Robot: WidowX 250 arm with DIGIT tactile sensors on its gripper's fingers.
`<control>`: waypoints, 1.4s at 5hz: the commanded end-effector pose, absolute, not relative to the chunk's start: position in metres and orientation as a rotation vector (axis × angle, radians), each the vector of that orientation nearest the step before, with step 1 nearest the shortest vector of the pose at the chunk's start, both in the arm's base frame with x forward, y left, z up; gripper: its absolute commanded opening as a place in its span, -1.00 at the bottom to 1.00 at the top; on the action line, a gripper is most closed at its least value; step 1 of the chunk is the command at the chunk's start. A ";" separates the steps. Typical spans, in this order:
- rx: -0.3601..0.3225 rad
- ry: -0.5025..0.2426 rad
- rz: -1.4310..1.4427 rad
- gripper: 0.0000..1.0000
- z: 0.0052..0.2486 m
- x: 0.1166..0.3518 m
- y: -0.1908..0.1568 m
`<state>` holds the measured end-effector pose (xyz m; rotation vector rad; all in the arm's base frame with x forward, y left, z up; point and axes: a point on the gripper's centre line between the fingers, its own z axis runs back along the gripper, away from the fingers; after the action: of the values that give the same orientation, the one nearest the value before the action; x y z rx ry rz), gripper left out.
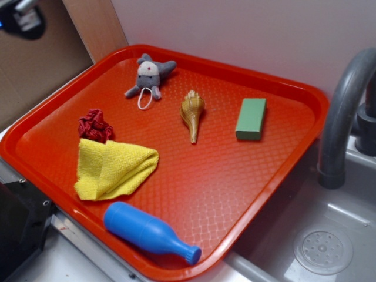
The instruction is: Grab the green block.
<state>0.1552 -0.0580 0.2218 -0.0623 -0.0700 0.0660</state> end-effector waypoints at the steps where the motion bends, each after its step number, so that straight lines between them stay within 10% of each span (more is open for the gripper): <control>1: -0.008 -0.214 0.329 1.00 0.192 0.213 -0.105; 7: -0.138 -0.111 0.493 1.00 0.051 0.333 -0.160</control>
<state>0.3185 -0.1625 0.0334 -0.0963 -0.0635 0.4731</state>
